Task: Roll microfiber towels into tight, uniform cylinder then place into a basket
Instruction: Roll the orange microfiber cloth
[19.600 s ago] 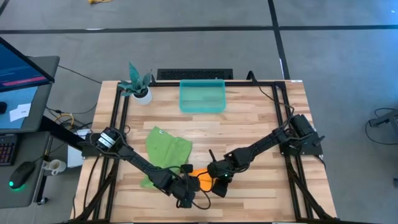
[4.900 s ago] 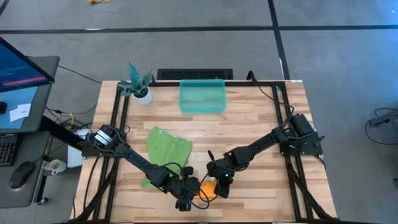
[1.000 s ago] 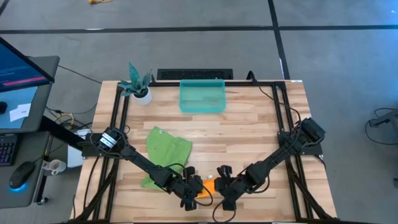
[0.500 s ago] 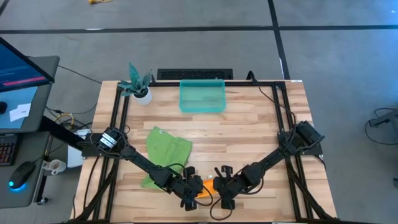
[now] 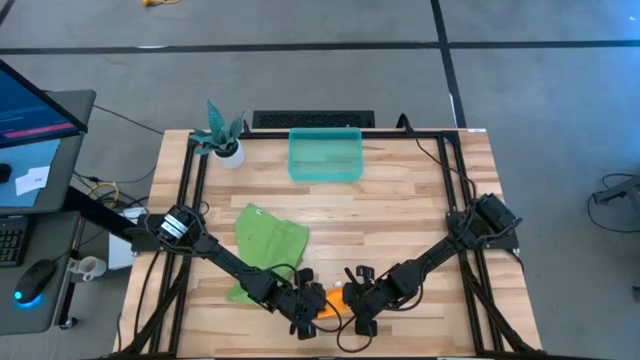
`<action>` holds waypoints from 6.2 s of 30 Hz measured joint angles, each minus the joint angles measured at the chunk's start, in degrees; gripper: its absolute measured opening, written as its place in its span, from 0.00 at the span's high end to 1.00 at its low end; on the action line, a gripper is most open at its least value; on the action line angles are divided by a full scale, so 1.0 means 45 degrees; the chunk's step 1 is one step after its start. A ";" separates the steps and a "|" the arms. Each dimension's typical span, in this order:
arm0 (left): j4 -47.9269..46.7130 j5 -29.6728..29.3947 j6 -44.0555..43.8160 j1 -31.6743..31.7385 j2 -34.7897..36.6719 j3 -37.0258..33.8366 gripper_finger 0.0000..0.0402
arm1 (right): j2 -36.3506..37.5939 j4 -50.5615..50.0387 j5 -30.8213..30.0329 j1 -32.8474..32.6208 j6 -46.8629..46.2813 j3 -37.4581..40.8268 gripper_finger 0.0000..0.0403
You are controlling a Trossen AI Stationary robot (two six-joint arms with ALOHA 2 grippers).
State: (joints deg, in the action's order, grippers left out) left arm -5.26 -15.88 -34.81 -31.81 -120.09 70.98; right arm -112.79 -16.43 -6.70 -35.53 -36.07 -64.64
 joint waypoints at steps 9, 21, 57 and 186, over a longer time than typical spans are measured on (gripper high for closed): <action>0.0096 -0.0504 0.0015 -0.0015 -0.0015 0.0000 0.69 | 0.0000 0.0056 0.0000 -0.0005 0.0000 0.0013 0.96; -0.0011 -0.0192 0.0804 0.0034 0.0610 -0.0049 0.62 | 0.0000 0.0086 0.0005 -0.0015 -0.0005 0.0022 0.96; 0.7455 -0.1100 0.0983 -0.0098 0.4558 -0.5538 0.63 | 0.0000 0.0230 0.0039 -0.0015 0.0000 0.0049 0.97; 0.3775 0.1880 -0.2710 0.0578 0.0656 -0.2492 0.91 | -0.0053 0.1134 -0.0582 0.0239 -0.0269 0.0049 0.77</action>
State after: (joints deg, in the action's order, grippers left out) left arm 11.73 -7.42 -47.00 -29.21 -117.14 59.77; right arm -113.03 -11.32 -9.32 -34.45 -37.29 -64.42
